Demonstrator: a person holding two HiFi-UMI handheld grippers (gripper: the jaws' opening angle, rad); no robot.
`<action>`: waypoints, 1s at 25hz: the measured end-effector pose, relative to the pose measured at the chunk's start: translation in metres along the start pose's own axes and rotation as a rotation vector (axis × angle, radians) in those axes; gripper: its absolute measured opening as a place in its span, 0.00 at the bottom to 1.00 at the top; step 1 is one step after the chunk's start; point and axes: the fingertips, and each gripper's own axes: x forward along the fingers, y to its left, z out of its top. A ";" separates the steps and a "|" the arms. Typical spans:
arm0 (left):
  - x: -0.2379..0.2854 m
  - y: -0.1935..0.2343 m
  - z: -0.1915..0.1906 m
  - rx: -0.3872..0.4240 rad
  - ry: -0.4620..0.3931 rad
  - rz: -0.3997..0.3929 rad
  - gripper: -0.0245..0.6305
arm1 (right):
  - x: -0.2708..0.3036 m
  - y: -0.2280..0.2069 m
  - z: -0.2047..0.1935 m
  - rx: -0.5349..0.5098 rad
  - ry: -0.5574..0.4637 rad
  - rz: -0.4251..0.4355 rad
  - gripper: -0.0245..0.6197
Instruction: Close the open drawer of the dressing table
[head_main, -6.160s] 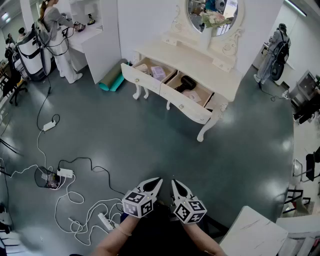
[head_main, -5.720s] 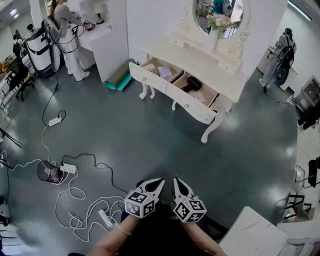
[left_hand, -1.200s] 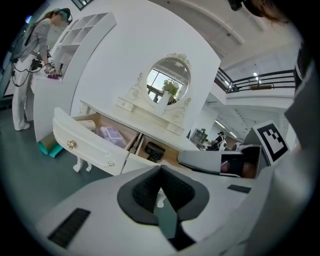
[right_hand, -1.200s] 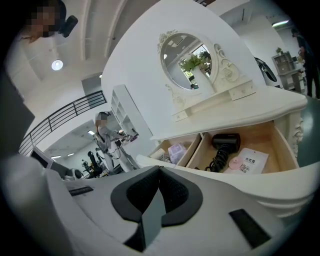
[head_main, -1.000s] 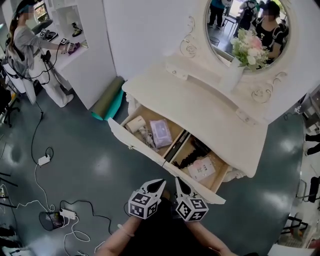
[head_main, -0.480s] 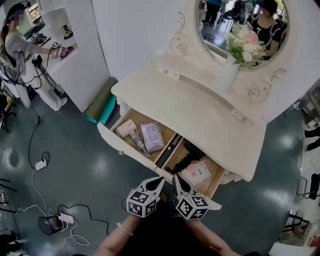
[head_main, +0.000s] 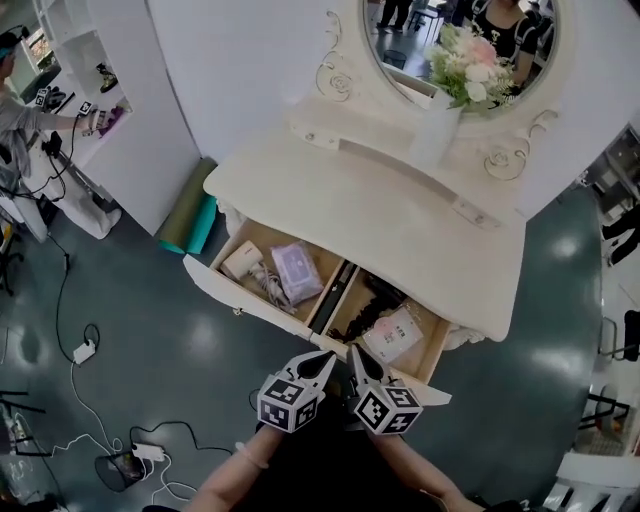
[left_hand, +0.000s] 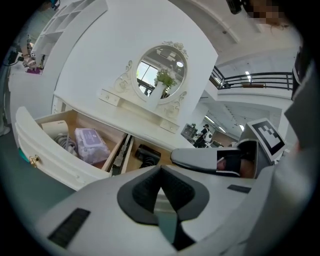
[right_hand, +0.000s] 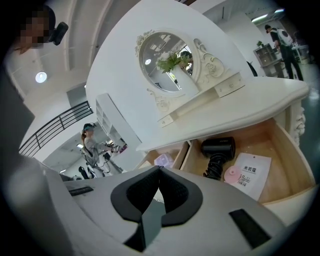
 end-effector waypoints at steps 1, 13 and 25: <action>0.000 -0.001 0.001 0.009 0.014 -0.018 0.08 | -0.001 0.000 0.000 0.006 -0.009 -0.016 0.06; 0.004 -0.006 -0.010 0.108 0.188 -0.195 0.08 | -0.023 -0.017 -0.018 0.067 -0.078 -0.264 0.06; 0.010 0.008 -0.041 0.162 0.386 -0.242 0.08 | -0.035 -0.033 -0.063 0.128 -0.010 -0.441 0.06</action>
